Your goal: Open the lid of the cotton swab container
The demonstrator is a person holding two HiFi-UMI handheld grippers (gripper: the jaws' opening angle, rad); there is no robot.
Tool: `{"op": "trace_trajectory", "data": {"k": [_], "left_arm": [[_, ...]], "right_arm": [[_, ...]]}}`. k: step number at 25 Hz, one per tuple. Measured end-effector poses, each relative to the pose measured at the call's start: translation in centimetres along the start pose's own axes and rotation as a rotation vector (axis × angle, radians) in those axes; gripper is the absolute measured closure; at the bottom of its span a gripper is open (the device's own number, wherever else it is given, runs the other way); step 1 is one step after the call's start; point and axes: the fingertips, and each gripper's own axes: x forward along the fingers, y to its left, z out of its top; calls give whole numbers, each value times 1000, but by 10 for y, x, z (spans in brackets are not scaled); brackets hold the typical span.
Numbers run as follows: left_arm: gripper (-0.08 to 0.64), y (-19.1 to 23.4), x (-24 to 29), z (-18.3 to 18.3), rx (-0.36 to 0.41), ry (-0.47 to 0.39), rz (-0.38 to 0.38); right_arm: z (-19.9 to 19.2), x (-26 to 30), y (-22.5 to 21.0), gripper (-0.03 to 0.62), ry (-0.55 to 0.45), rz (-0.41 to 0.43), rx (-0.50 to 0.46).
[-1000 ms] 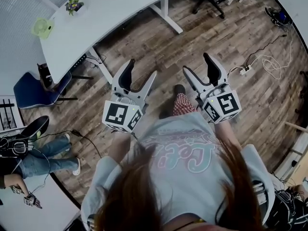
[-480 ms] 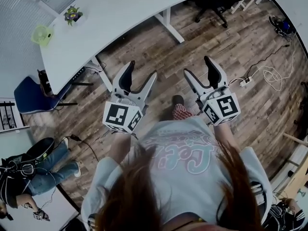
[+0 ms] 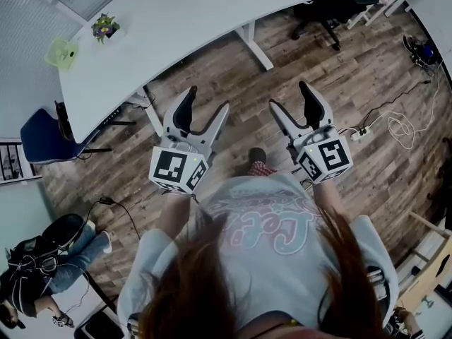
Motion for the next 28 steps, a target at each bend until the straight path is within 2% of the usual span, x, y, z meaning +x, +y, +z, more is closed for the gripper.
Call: {"op": "trace_trajectory", "data": {"k": [16, 23, 28], "left_arm": [[275, -3, 66, 5, 10, -12, 93], [275, 1, 65, -8, 7, 30, 117], [275, 3, 75, -2, 10, 21, 108]], "right_arm": [[4, 30, -70, 261, 5, 91, 4], [-10, 41, -73, 261, 15, 119, 39], [-11, 48, -73, 261, 19, 133, 47]]}}
